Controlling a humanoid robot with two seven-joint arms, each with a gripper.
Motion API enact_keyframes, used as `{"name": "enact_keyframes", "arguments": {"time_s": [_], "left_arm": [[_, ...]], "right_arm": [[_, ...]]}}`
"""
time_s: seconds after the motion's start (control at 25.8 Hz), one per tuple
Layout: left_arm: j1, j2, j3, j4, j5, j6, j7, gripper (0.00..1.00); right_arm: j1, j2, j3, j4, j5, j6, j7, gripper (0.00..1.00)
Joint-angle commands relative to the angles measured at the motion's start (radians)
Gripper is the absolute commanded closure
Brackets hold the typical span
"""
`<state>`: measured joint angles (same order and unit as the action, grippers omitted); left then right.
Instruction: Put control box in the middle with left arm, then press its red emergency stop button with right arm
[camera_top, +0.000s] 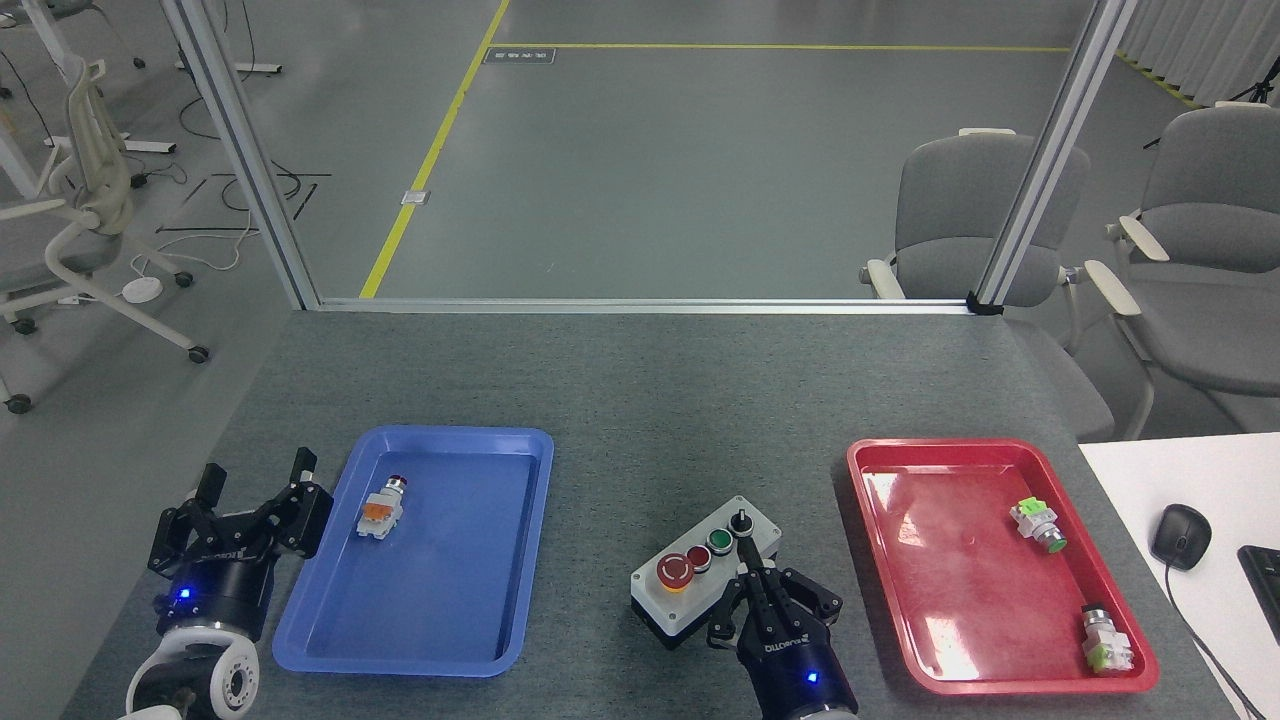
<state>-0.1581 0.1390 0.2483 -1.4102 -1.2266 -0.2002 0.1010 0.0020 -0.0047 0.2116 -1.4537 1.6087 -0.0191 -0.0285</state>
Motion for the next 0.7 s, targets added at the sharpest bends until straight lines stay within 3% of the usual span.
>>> {"name": "enact_keyframes", "arguments": {"time_s": [0.0, 0.35, 0.66], "left_arm": [[-0.003, -0.001, -0.008, 0.0, -0.011, 0.004, -0.003, 0.01], [-0.005, 0.002, -0.008, -0.006, -0.014, 0.008, -0.004, 0.01], [-0.006, -0.006, -0.024, -0.01, -0.017, 0.01, -0.01, 0.01]], "right_arm": [[-0.037, 0.011, 0.04, 0.047, 0.004, 0.015, -0.001, 1.0], [-0.106, 0.049, 0.083, 0.196, 0.005, 0.041, -0.001, 1.0], [-0.112, 0.057, 0.086, 0.282, 0.017, 0.039, -0.002, 1.0]]}}
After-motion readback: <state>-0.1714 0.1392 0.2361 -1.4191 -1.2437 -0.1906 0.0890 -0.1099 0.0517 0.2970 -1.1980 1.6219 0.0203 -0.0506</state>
